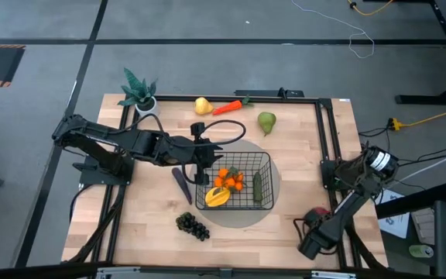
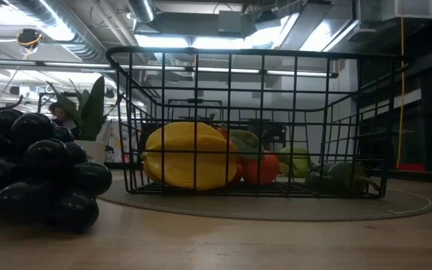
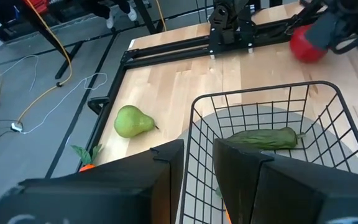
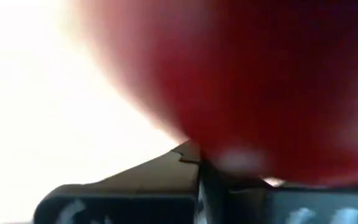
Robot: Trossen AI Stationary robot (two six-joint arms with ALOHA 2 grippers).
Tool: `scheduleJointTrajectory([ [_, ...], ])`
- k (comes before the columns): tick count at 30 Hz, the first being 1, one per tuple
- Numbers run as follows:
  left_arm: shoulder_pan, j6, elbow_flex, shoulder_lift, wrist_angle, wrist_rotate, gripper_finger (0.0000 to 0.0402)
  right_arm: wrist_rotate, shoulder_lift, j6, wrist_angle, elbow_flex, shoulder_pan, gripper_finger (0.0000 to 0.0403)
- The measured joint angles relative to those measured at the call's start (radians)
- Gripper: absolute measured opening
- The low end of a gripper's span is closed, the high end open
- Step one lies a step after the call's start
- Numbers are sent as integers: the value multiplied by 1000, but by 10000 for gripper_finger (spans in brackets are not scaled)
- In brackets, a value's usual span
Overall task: Build produce basket
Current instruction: Put the red pomegranate into the black wire basket
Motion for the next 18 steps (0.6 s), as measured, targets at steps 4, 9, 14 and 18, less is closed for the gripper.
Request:
scheduleJointTrajectory([
  [4,0,0,0,0,0,0,76,187,0,-81,-3,-1,-41,0],
  [9,0,0,0,0,0,0,76,425,0,-183,-21,0,-107,0],
  [14,0,-1,0,0,0,0,76,585,0,-296,-90,21,-171,0],
  [18,0,-1,0,0,0,0,76,672,-26,-396,-134,79,-198,0],
])
